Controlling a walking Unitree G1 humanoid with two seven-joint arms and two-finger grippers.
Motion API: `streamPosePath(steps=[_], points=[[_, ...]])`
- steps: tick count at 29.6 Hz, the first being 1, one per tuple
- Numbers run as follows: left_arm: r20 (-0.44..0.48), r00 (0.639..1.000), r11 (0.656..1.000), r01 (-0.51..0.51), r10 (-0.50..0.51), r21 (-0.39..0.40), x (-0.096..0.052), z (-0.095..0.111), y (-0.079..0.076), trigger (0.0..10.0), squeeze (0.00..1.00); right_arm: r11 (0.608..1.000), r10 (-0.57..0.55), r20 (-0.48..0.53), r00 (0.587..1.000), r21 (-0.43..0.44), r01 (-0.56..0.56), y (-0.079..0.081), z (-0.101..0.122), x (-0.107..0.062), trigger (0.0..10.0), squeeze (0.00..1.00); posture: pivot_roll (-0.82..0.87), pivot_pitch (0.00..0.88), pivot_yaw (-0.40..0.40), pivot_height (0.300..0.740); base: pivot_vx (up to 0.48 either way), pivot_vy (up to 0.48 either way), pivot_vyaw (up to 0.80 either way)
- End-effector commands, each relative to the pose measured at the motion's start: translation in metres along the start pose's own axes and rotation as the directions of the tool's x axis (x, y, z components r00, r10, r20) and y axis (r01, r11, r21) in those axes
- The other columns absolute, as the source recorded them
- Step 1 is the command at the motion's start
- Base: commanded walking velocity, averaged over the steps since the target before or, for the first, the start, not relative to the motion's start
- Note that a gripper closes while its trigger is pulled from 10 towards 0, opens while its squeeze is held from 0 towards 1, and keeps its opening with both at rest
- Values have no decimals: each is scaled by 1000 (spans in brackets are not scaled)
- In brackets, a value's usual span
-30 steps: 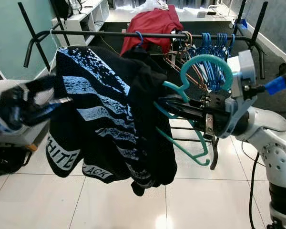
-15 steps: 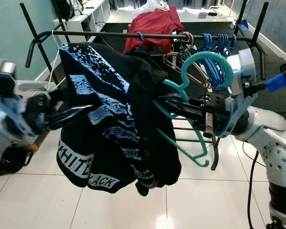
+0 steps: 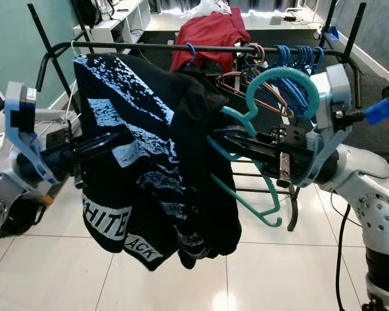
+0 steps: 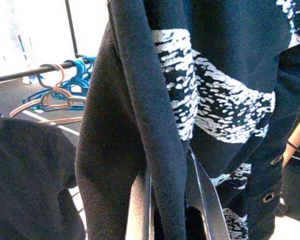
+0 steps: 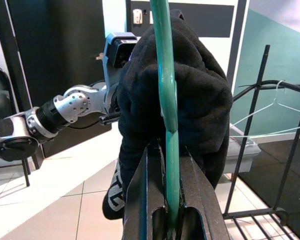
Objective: Hang hanger
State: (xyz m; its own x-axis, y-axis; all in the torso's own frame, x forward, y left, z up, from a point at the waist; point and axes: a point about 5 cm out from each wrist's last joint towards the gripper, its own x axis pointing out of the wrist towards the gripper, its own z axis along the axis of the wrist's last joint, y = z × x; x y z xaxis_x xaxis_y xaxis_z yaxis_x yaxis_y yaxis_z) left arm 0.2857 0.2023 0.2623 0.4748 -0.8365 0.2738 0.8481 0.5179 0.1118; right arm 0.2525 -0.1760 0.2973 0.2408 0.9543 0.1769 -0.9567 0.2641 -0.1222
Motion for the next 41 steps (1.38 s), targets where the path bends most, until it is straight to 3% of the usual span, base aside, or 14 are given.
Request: streamPosePath(steps=[1,8,11,13,16,21,30,32,35,37,38,39,40,41], points=[[22,998,997,-68,67,32,-7,7,10,0,0,1000,-4,5,1000,-22,4,3,3,-3,0,0,-82,41,27,740,0,0,0],[33,991,990,-131,129,61,-15,14,19,0,0,1000,-23,-5,1000,-11,23,3,0,-7,0,0,-82,41,27,740,0,0,0],[70,972,970,-229,224,85,-17,20,32,0,0,999,-52,-64,997,4,52,1,-11,-10,0,0,-80,32,27,740,0,0,0],[135,937,938,-334,321,89,-19,29,43,0,0,994,-99,-192,976,21,105,-2,-34,-17,0,0,-84,28,22,740,0,0,0],[159,922,925,-369,353,86,-19,33,46,0,0,992,-113,-244,963,26,123,-3,-43,-20,0,0,-84,28,22,740,0,0,0],[275,857,882,-467,436,56,-21,55,58,0,0,978,-151,-455,878,59,199,1,-87,-36,0,0,-86,24,24,740,0,0,0],[310,834,873,-487,456,29,-15,60,60,0,0,965,-171,-540,824,77,251,3,-110,-42,0,0,-87,26,26,740,0,0,0],[283,793,826,-563,540,2,-17,50,68,0,0,966,-148,-572,807,89,241,9,-116,-44,0,0,-88,27,25,740,0,0,0],[253,773,803,-595,581,-26,-18,42,72,0,0,968,-146,-572,807,85,235,10,-117,-44,0,0,-83,30,32,740,0,0,0],[182,791,805,-594,585,-5,-12,26,70,0,0,966,-175,-557,812,61,250,8,-119,-42,0,0,-79,35,40,740,0,0,0],[87,816,817,-575,572,26,-2,2,63,0,0,950,-252,-527,812,25,311,1,-123,-38,0,0,-67,34,46,740,0,0,0],[87,816,817,-575,572,26,-2,2,63,0,0,950,-252,-527,812,25,311,1,-123,-38,0,0,-67,34,46,740,0,0,0],[-14,836,836,-547,548,46,9,-25,52,0,0,925,-337,-496,801,-16,379,-6,-130,-32,0,0,-57,34,50,740,0,0,0],[-14,836,836,-547,548,46,9,-25,52,0,0,925,-337,-496,801,-16,379,-6,-130,-32,0,0,-57,34,50,740,0,0,0]])
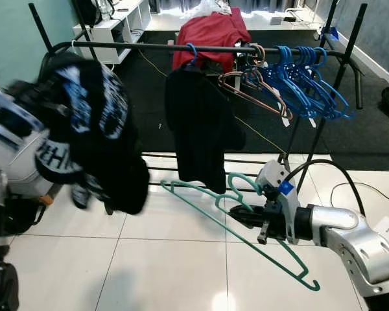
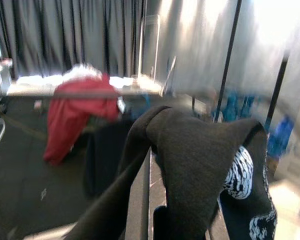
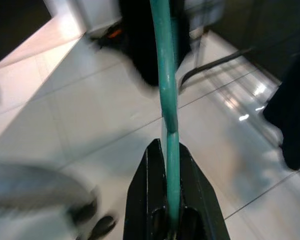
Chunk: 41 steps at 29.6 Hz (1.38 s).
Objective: Hang hanger
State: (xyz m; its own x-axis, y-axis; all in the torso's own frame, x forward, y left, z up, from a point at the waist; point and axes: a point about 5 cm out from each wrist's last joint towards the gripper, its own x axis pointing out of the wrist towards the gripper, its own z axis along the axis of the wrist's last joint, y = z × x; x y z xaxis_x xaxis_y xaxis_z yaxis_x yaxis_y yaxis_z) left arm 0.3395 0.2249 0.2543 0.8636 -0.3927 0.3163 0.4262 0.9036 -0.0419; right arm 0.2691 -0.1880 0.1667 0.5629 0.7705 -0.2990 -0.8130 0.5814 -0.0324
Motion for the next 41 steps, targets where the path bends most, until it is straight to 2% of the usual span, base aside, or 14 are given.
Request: streamPosePath(steps=[1,2,3,4,5,6,8,9,11,12,16,20,33,41], points=[[-42,999,999,22,-21,24,1,-9,-7,0,0,999,-42,-4,999,-18,42,-4,-1,0,0,0,-57,34,50,740,0,0,0],[-126,991,998,51,-47,32,0,-35,-25,0,0,988,-153,36,987,19,153,-10,-4,13,0,0,-53,35,49,740,0,0,0],[-126,991,998,51,-47,32,0,-35,-25,0,0,988,-153,36,987,19,153,-10,-4,13,0,0,-53,35,49,740,0,0,0],[-191,980,999,49,-45,14,-3,-58,-41,0,0,967,-249,58,967,65,246,-14,-8,24,0,0,-53,35,38,740,0,0,0],[-191,980,999,49,-45,14,-3,-58,-41,0,0,967,-249,58,967,65,246,-14,-8,24,0,0,-53,35,38,740,0,0,0],[-239,970,999,37,-37,-5,-7,-75,-53,4275,0,942,-324,65,944,113,315,-17,-11,33,7765,0,-54,32,29,740,0,0,0],[-239,970,999,37,-37,-5,-7,-75,-53,4275,0,942,-324,65,944,113,315,-17,-11,33,7765,0,-54,32,29,740,0,0,0],[-279,960,999,28,-34,-27,-11,-89,-63,10000,0,917,-380,60,923,155,368,-18,-15,40,10000,0,-54,37,23,740,0,0,0],[-279,960,999,28,-34,-27,-11,-89,-63,10000,0,917,-380,60,923,155,368,-18,-15,40,10000,0,-54,37,23,740,0,0,0],[-311,950,998,8,-25,-56,-18,-102,-72,10000,0,894,-420,55,906,194,403,-15,-21,48,10000,0,-51,43,20,740,0,0,0],[-311,950,998,8,-25,-56,-18,-102,-72,10000,0,894,-420,55,906,194,403,-15,-21,48,10000,0,-51,43,20,740,0,0,0],[-331,943,992,-77,41,-98,-25,-122,-80,10000,0,852,-482,38,876,253,458,-17,-29,55,10000,0,-41,57,14,740,0,0,0],[-319,940,983,-158,120,-96,-29,-124,-76,10000,0,802,-544,30,839,314,509,-24,-37,58,10000,0,-31,48,-2,740,0,0,0],[-315,939,981,-173,138,-87,-27,-126,-79,10000,0,801,-541,19,841,315,509,-26,-40,58,10000,0,-35,48,-46,740,0,0,0]])
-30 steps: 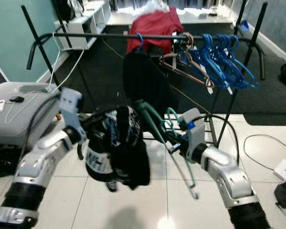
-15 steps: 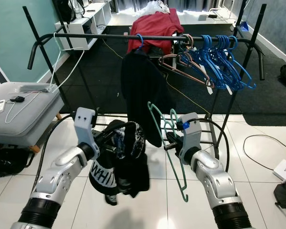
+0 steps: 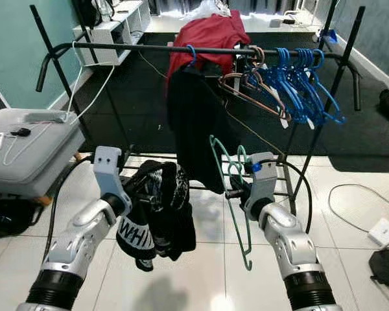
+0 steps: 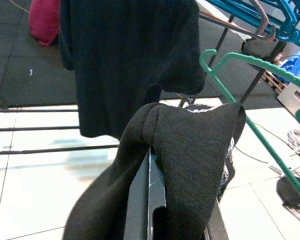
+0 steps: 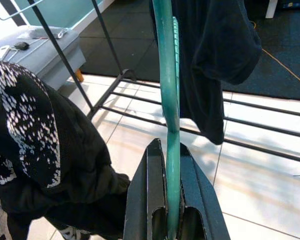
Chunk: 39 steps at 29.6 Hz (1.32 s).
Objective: Hang hanger
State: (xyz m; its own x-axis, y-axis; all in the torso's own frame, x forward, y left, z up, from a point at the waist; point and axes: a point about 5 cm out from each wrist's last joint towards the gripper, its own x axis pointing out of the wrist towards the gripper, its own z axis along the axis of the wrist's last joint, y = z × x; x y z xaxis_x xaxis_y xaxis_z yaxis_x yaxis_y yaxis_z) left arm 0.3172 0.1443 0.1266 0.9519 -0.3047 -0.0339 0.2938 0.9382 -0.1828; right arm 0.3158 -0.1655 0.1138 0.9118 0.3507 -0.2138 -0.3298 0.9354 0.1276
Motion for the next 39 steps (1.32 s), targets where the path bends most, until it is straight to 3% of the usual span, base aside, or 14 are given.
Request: streamPosePath(steps=[1,7,11,16,20,22,24,26,28,30,32,33,34,39], points=[[30,1000,1000,-7,6,4,-1,3,-2,10000,0,1000,-11,-4,1000,-7,11,-4,-1,0,10000,0,-32,51,-50,740,0,0,0],[24,999,1000,-26,26,11,0,3,2,10000,0,1000,-13,-2,1000,-3,13,-4,-1,3,10000,0,-20,42,-40,740,0,0,0],[-2,999,996,-50,50,75,-1,8,7,10000,0,1000,-18,10,1000,3,18,0,0,7,10000,0,-9,32,-27,740,0,0,0],[7,998,997,-62,61,37,-6,20,3,10000,0,997,-83,37,996,-9,83,-4,8,12,10000,0,14,13,9,740,0,0,0],[53,998,1000,-27,26,6,-1,35,-16,10000,0,989,-125,89,988,-64,131,-7,30,15,10000,0,11,0,33,740,0,0,0],[53,998,1000,-27,26,6,-1,35,-16,10000,0,989,-125,89,988,-64,131,-7,30,15,10000,0,11,0,33,740,0,0,0],[60,998,1000,6,-5,-24,6,38,-32,10000,0,989,-121,133,984,-73,131,-4,43,14,10000,0,21,0,43,740,0,0,0],[60,998,1000,6,-5,-24,6,38,-32,10000,0,989,-121,133,984,-73,131,-4,43,14,10000,0,21,0,43,740,0,0,0],[51,998,998,42,-40,-36,13,36,-48,10000,0,988,-128,152,980,-69,140,-4,46,15,10000,0,20,0,51,740,0,0,0],[51,998,998,42,-40,-36,13,36,-48,10000,0,988,-128,152,980,-69,140,-4,46,15,10000,0,20,0,51,740,0,0,0],[68,994,994,89,-85,-59,21,46,-73,10000,0,984,-145,145,979,-86,158,-7,45,16,10000,0,49,0,30,740,0,0,0],[68,994,994,89,-85,-59,21,46,-73,10000,0,984,-145,145,979,-86,158,-7,45,16,10000,0,49,0,30,740,0,0,0],[78,992,992,108,-103,-66,22,53,-85,10000,0,981,-155,137,978,-97,169,-12,43,16,10000,0,66,0,24,740,0,0,0],[76,992,991,108,-102,-76,14,63,-92,10000,0,973,-189,116,975,-109,202,-24,39,13,10000,0,102,0,38,740,0,0,0]])
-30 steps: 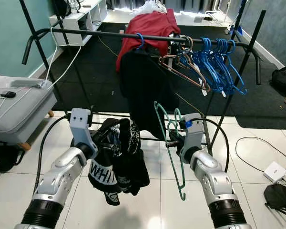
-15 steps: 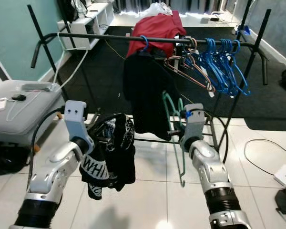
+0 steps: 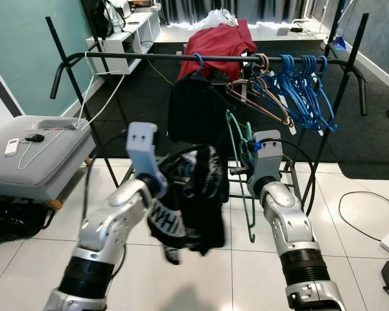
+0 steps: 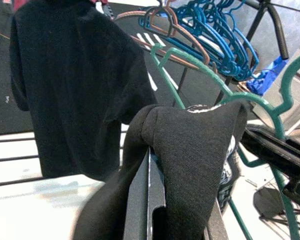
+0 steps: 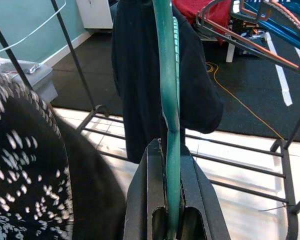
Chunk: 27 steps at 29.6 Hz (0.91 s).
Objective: Hang hanger
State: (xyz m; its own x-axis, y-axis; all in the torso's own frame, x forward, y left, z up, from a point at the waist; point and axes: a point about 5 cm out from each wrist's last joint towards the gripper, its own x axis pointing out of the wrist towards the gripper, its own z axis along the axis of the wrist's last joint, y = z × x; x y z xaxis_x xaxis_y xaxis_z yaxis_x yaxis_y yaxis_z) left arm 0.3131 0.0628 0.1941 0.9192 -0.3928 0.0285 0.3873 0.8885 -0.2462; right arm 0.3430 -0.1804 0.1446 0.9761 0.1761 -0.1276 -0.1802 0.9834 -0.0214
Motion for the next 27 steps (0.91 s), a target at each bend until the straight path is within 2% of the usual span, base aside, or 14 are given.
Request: streamPosePath(steps=[1,3,6,7,10,16,27], points=[[25,999,1000,-20,20,-8,-10,12,-2,10000,0,1000,-29,-3,1000,-3,29,-9,-2,0,10000,0,125,0,34,740,0,0,0],[25,999,1000,-20,20,-8,-10,12,-2,10000,0,1000,-29,-3,1000,-3,29,-9,-2,0,10000,0,125,0,34,740,0,0,0],[14,997,997,-71,71,-3,-22,12,4,10000,0,999,-39,-14,999,-8,39,-11,-5,3,10000,0,167,0,27,740,0,0,0],[14,997,997,-71,71,-3,-22,12,4,10000,0,999,-39,-14,999,-8,39,-11,-5,3,10000,0,167,0,27,740,0,0,0],[8,993,993,-118,118,23,-33,11,10,10000,0,1000,-11,8,1000,8,11,-3,4,16,10000,0,221,0,-13,740,0,0,0],[25,990,990,-138,137,40,-35,13,12,10000,0,999,29,37,999,27,-30,7,14,25,10000,0,227,0,-21,740,0,0,0],[16,993,992,-119,118,48,-32,21,10,10000,0,997,8,65,998,71,-13,3,12,21,10000,0,210,0,8,740,0,0,0]])
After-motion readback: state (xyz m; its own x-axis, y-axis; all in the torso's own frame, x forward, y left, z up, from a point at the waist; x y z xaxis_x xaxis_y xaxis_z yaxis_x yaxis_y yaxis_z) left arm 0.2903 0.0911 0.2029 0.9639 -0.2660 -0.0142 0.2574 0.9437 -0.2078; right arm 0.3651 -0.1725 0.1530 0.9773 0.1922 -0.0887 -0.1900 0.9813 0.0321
